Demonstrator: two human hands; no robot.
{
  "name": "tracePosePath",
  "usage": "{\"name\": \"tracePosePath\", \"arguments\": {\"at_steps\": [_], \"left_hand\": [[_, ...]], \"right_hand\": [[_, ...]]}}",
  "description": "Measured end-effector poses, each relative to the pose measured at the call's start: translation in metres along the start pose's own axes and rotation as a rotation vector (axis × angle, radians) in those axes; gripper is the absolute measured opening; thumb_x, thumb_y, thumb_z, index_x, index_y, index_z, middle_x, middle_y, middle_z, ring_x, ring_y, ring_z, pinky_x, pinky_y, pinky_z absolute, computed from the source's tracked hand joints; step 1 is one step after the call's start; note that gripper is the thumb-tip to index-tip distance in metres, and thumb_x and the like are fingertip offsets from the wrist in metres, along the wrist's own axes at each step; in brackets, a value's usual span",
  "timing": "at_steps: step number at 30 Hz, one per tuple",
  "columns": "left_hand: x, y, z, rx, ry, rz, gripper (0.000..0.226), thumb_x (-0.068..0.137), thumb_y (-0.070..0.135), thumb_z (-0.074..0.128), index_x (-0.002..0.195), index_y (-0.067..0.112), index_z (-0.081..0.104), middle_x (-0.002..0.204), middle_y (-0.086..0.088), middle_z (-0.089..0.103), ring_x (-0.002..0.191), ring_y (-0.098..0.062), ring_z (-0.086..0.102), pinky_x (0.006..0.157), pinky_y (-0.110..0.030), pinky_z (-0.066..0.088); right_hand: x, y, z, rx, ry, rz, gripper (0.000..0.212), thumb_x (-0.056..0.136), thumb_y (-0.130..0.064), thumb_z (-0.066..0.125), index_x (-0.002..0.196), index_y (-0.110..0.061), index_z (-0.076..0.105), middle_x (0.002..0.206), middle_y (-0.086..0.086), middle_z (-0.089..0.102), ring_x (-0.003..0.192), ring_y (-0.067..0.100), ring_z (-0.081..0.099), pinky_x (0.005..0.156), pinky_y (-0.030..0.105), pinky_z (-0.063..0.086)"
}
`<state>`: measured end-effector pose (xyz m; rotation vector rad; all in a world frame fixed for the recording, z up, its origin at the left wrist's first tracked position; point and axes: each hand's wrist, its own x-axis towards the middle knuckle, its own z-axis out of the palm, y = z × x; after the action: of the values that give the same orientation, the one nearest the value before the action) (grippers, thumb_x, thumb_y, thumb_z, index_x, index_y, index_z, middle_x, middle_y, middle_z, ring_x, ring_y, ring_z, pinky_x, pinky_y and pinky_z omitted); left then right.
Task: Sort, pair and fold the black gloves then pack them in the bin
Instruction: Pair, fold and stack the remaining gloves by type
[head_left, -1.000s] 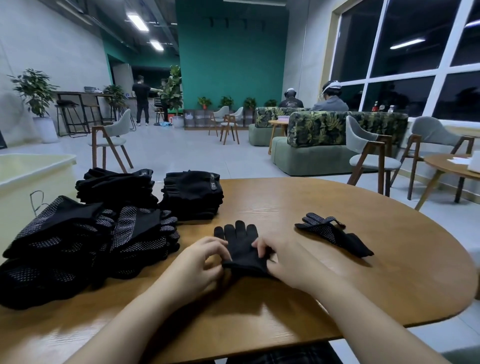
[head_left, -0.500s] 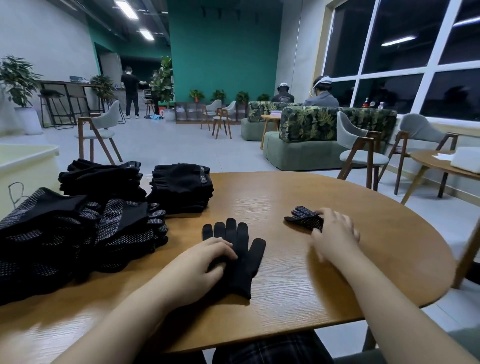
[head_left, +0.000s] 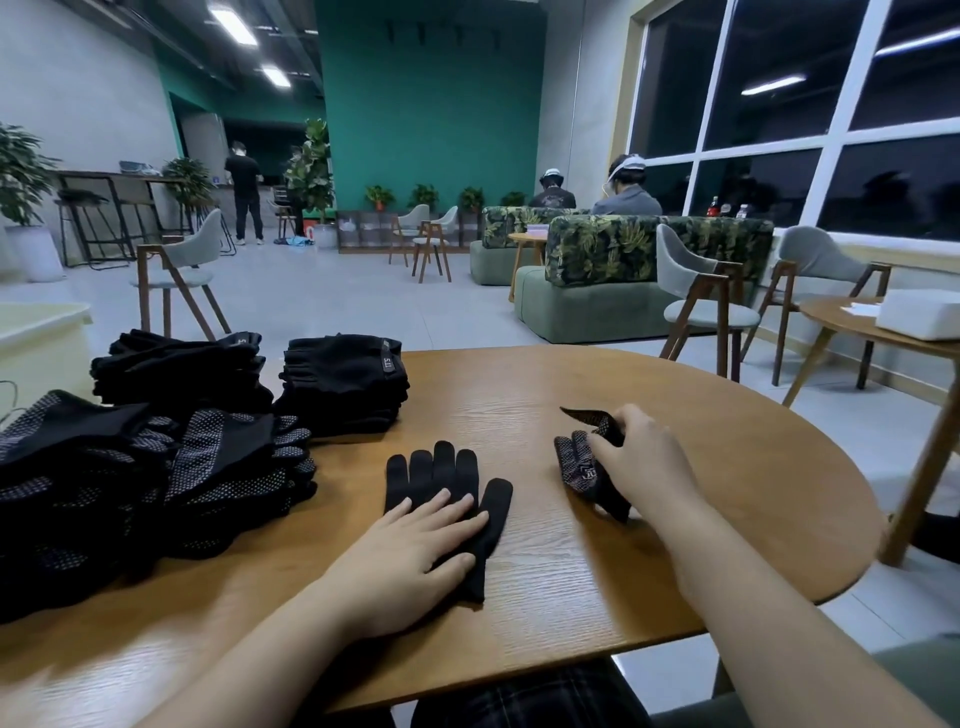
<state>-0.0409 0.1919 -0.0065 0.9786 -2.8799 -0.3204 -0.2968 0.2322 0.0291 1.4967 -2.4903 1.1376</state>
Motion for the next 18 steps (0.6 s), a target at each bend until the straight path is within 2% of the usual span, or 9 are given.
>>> {"name": "tracePosePath", "arguments": {"at_steps": [2, 4, 6, 8, 10, 13, 15, 18], "left_hand": [[0.001, 0.0, 0.001, 0.004, -0.01, 0.002, 0.048, 0.101, 0.044, 0.022, 0.147, 0.045, 0.006, 0.154, 0.024, -0.007, 0.138, 0.006, -0.017, 0.115, -0.024, -0.012], [0.002, -0.002, 0.002, 0.001, -0.01, 0.009, 0.048, 0.101, 0.045, 0.022, 0.146, 0.046, 0.006, 0.153, 0.024, -0.008, 0.137, 0.006, -0.018, 0.115, -0.025, -0.012], [0.002, -0.002, 0.003, -0.013, 0.001, 0.009, 0.048, 0.1, 0.046, 0.023, 0.146, 0.048, 0.008, 0.152, 0.026, -0.007, 0.138, 0.007, -0.017, 0.116, -0.026, -0.011], [0.0, -0.003, 0.004, -0.053, 0.041, 0.011, 0.047, 0.099, 0.046, 0.029, 0.144, 0.048, 0.015, 0.15, 0.03, -0.002, 0.139, 0.009, -0.012, 0.116, -0.024, -0.008], [-0.002, -0.005, 0.006, -0.145, 0.123, 0.015, 0.047, 0.097, 0.042, 0.04, 0.14, 0.05, 0.025, 0.149, 0.033, 0.007, 0.139, 0.011, 0.0, 0.118, -0.022, 0.0], [0.0, -0.007, 0.003, -0.386, 0.298, 0.028, 0.051, 0.088, 0.031, 0.055, 0.13, 0.052, 0.034, 0.144, 0.032, 0.023, 0.131, 0.011, 0.03, 0.114, -0.023, 0.025], [0.006, -0.004, -0.003, -0.481, 0.426, 0.038, 0.055, 0.085, 0.023, 0.058, 0.127, 0.049, 0.035, 0.141, 0.023, 0.032, 0.113, 0.008, 0.051, 0.104, -0.024, 0.039], [0.018, 0.004, -0.022, -0.631, 0.553, 0.02, 0.062, 0.088, 0.007, 0.061, 0.124, 0.049, 0.035, 0.122, 0.009, 0.053, 0.087, 0.004, 0.063, 0.079, -0.011, 0.047]], "right_hand": [[-0.001, -0.01, -0.006, 0.173, 0.03, -0.032, 0.035, 0.09, -0.024, 0.059, 0.123, -0.019, 0.049, 0.101, 0.001, 0.061, 0.09, 0.022, 0.055, 0.071, 0.031, 0.043], [-0.003, -0.02, -0.011, 0.344, 0.0, -0.061, 0.045, 0.09, -0.021, 0.058, 0.132, -0.028, 0.041, 0.093, -0.004, 0.059, 0.087, 0.018, 0.057, 0.075, 0.034, 0.05], [-0.003, -0.026, -0.015, 0.455, -0.045, -0.086, 0.031, 0.09, -0.021, 0.059, 0.114, -0.038, 0.049, 0.085, 0.001, 0.065, 0.082, 0.019, 0.064, 0.074, 0.041, 0.056], [-0.005, -0.032, -0.016, 0.496, -0.079, -0.116, 0.017, 0.089, -0.019, 0.06, 0.092, -0.036, 0.059, 0.084, 0.002, 0.068, 0.084, 0.018, 0.065, 0.074, 0.039, 0.057], [-0.009, -0.037, -0.016, 0.51, -0.112, -0.157, 0.018, 0.09, -0.017, 0.059, 0.083, -0.033, 0.063, 0.083, -0.004, 0.069, 0.086, 0.014, 0.064, 0.077, 0.031, 0.053], [-0.016, -0.047, -0.015, 0.577, -0.218, -0.203, 0.028, 0.093, -0.007, 0.049, 0.093, -0.03, 0.064, 0.089, -0.006, 0.068, 0.088, 0.007, 0.062, 0.082, 0.023, 0.049], [-0.019, -0.052, -0.015, 0.603, -0.283, -0.23, 0.039, 0.09, 0.003, 0.039, 0.103, -0.026, 0.064, 0.095, -0.006, 0.068, 0.088, 0.002, 0.061, 0.081, 0.015, 0.047], [-0.019, -0.059, -0.012, 0.637, -0.308, -0.289, 0.049, 0.085, 0.013, 0.035, 0.11, -0.022, 0.059, 0.097, -0.003, 0.067, 0.087, 0.003, 0.063, 0.077, 0.012, 0.048]]}}
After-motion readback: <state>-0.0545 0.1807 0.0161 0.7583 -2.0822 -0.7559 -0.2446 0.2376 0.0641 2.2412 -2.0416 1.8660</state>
